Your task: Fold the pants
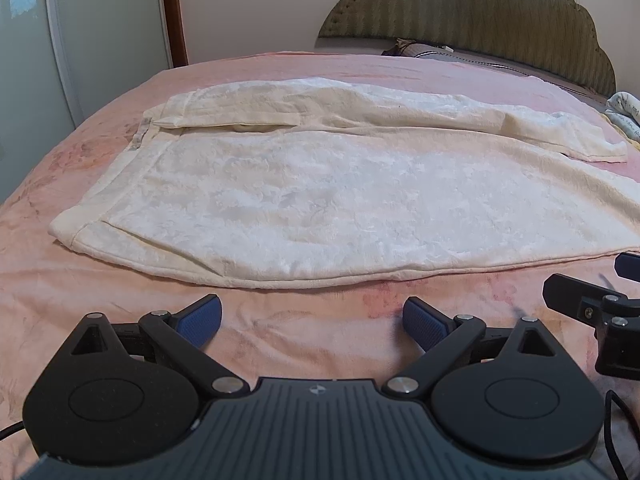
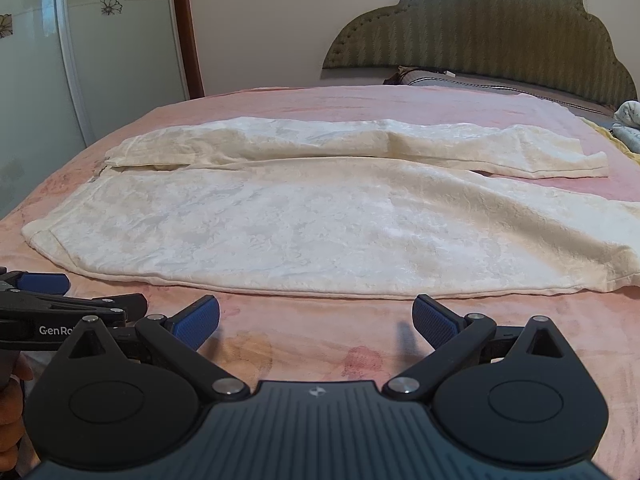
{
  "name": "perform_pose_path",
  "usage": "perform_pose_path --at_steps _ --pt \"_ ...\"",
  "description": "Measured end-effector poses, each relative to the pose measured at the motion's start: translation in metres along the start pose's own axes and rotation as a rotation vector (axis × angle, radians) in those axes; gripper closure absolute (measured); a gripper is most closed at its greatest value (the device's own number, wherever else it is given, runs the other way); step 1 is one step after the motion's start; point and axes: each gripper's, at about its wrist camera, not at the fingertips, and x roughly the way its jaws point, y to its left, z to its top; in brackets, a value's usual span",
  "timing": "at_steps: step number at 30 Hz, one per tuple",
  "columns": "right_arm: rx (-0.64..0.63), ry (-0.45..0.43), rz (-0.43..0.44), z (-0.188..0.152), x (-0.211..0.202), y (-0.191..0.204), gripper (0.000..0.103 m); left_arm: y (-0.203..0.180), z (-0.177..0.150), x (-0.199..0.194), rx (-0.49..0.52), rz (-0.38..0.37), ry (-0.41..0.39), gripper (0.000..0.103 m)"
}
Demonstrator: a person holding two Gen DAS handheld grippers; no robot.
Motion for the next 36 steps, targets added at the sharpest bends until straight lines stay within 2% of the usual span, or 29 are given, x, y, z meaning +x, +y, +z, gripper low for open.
perform_pose_path --at_steps 25,30,34,35,36 --pt "-0.004 -0.018 0.013 0.002 -0.001 0.003 0.0 -0.004 0.0 0.002 0.017 -0.007 0.0 0.002" --pt "-0.031 -0.058 0.087 0.012 -0.003 0.004 0.0 -0.003 0.007 -0.007 0.029 -0.016 -0.03 0.003" --pt "-0.067 -0.218 0.179 0.039 -0.017 0.006 0.0 0.005 0.027 -0.017 0.033 0.014 -0.117 0.003" --pt "-0.083 -0.22 0.212 0.051 -0.014 0.006 0.0 0.009 0.034 -0.017 0.029 0.03 -0.138 0.003" --pt "-0.106 -0.179 0.253 0.066 -0.004 0.008 0.0 0.012 0.04 -0.016 0.021 0.043 -0.151 0.003"
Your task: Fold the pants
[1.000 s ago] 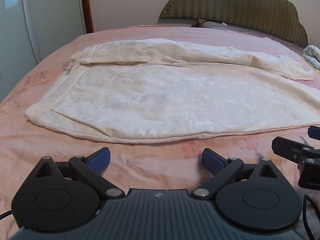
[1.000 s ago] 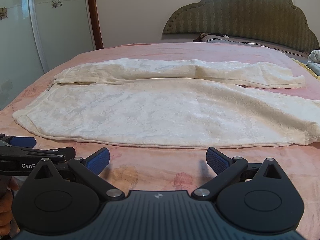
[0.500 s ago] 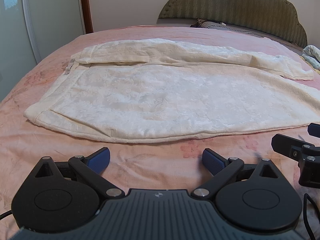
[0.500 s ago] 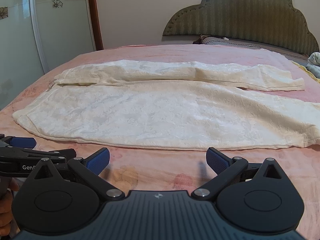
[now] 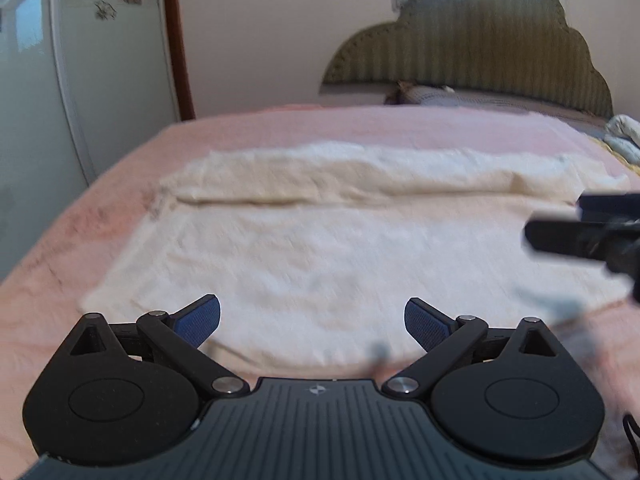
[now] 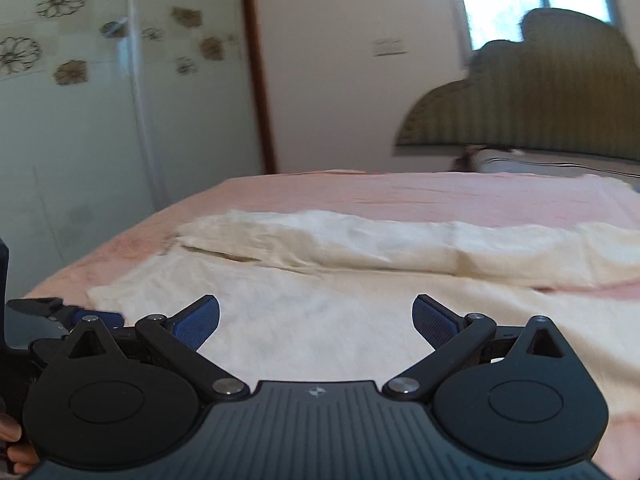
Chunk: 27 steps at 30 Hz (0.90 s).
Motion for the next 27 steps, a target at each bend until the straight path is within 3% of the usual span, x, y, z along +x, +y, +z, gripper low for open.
perform_pose_path --at_steps 2,3,6,8,11,13,16,18,21,23,27 --pt "-0.027 0.128 0.042 0.019 0.034 -0.006 0.0 0.007 0.01 0.007 -0.016 0.019 -0.012 0.002" --pt "-0.05 0.127 0.03 0.027 0.048 -0.009 0.0 0.01 0.014 0.011 -0.023 0.025 -0.014 0.002" --pt "-0.159 -0.005 0.004 0.055 0.072 -0.014 0.0 0.021 0.024 0.027 -0.036 0.051 -0.006 0.002" --pt "-0.252 -0.084 0.051 0.075 0.093 -0.014 0.0 0.026 0.03 0.039 -0.039 0.069 0.002 0.002" --pt "-0.414 0.02 0.067 0.097 0.151 -0.005 0.0 0.032 0.038 0.054 -0.046 0.082 0.008 0.002" --pt "-0.376 0.075 0.071 0.109 0.194 -0.01 0.0 0.036 0.042 0.062 -0.051 0.091 0.011 0.002" --pt "-0.164 0.219 0.125 0.125 0.259 -0.035 0.0 0.04 0.047 0.072 -0.048 0.095 0.011 0.002" --pt "-0.076 0.262 0.177 0.129 0.297 -0.05 0.0 0.04 0.05 0.079 -0.026 0.102 0.008 0.002" --pt "-0.095 0.278 0.212 0.133 0.342 -0.054 0.007 0.041 0.056 0.088 0.006 0.126 0.0 0.002" --pt "-0.114 0.3 0.226 0.134 0.366 -0.053 0.017 0.044 0.06 0.095 0.004 0.137 -0.002 0.002" --pt "-0.126 0.396 0.299 0.132 0.416 -0.043 0.031 0.056 0.068 0.111 -0.035 0.136 0.021 0.002"
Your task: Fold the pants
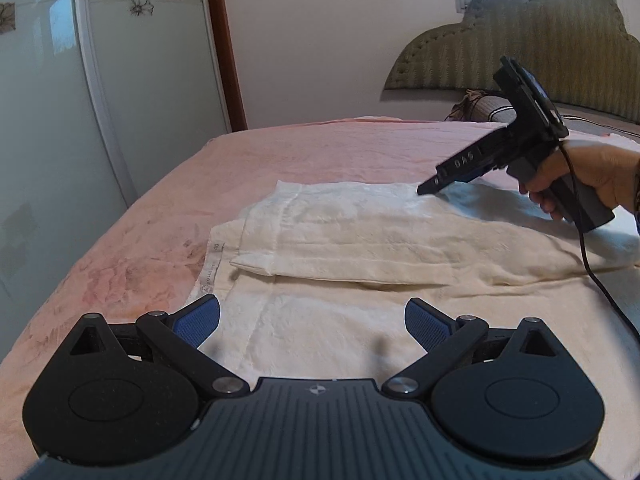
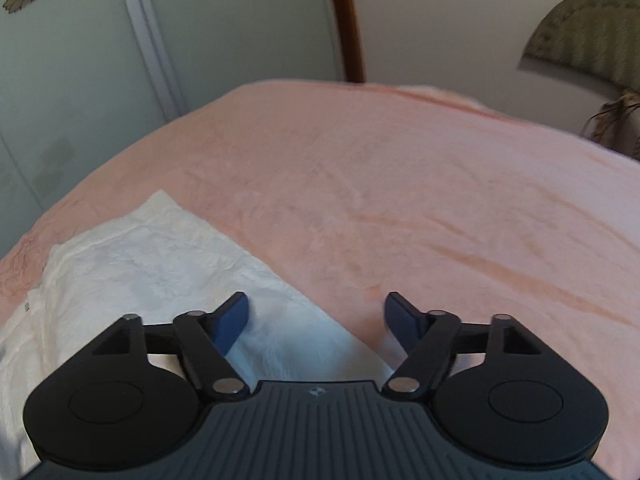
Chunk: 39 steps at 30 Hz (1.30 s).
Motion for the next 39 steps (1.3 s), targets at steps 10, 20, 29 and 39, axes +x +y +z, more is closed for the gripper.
perform_pose_path --at_steps 10,20,29,39 --pt "-0.365 -0.071 -0.071 -0.016 -0.016 0.062 0.094 0.026 0.023 0.025 -0.151 -0.046 0.022 0.002" --pt "-0.964 -0.275 -0.238 -0.128 -0.114 0.212 0.094 0.088 0.031 0.017 -0.638 -0.369 -0.085 0.001" --pt "-0.996 -0.264 -0.185 -0.19 -0.142 0.24 0.095 0.079 0.031 0.008 -0.741 -0.381 -0.054 0.017" --pt "-0.987 -0.257 -0.398 -0.215 -0.137 0.223 0.058 0.095 0.008 0.01 -0.838 -0.37 0.011 0.081"
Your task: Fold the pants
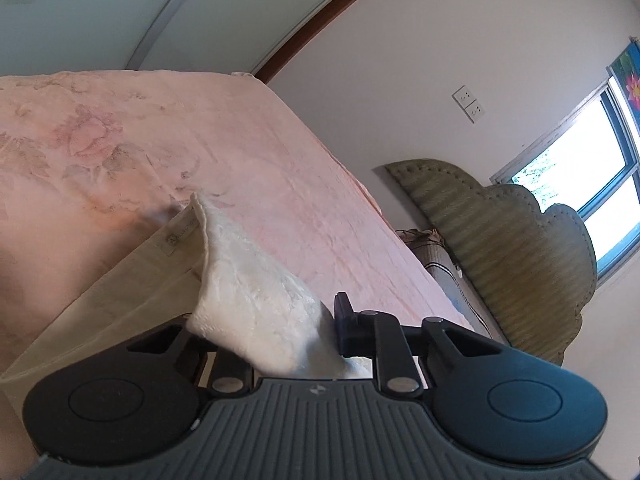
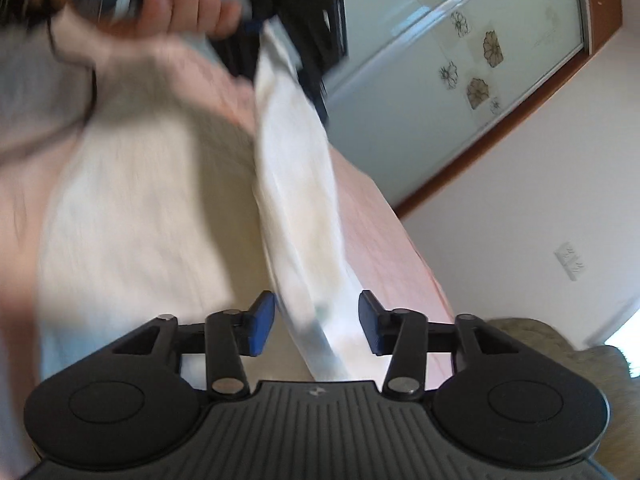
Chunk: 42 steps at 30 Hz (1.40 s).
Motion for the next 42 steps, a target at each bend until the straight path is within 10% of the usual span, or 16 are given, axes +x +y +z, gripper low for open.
perform_pose_path --at_steps 6,11,24,30,35,39,42 --pt "0.027 0.162 -0.017 -0.038 0.008 -0.034 0.061 0.0 -0.01 -0.004 0.085 0.032 -0.01 0.085" --pt "-0.045 0.219 0.014 -0.043 0.014 -0.035 0.097 0.008 -0.016 -0.014 0.152 0.061 0.004 0.09" --pt "-0.04 0.223 0.128 -0.023 -0.072 0.044 0.099 0.048 -0.048 -0.028 0.395 0.166 0.12 0.092" --pt "0.064 0.241 0.128 -0.028 -0.069 0.049 0.099 0.042 -0.059 -0.028 0.492 0.219 0.082 0.08" --pt "0.031 0.243 0.045 -0.026 -0.067 0.06 0.098 0.03 -0.056 -0.046 0.566 0.394 -0.035 0.032" --pt "-0.066 0.257 -0.022 -0.024 -0.086 0.08 0.097 0.015 -0.05 -0.068 0.619 0.532 -0.152 0.031" --pt "0.141 0.255 0.002 -0.033 -0.111 0.052 0.097 -0.011 -0.054 -0.079 0.642 0.449 -0.172 0.03"
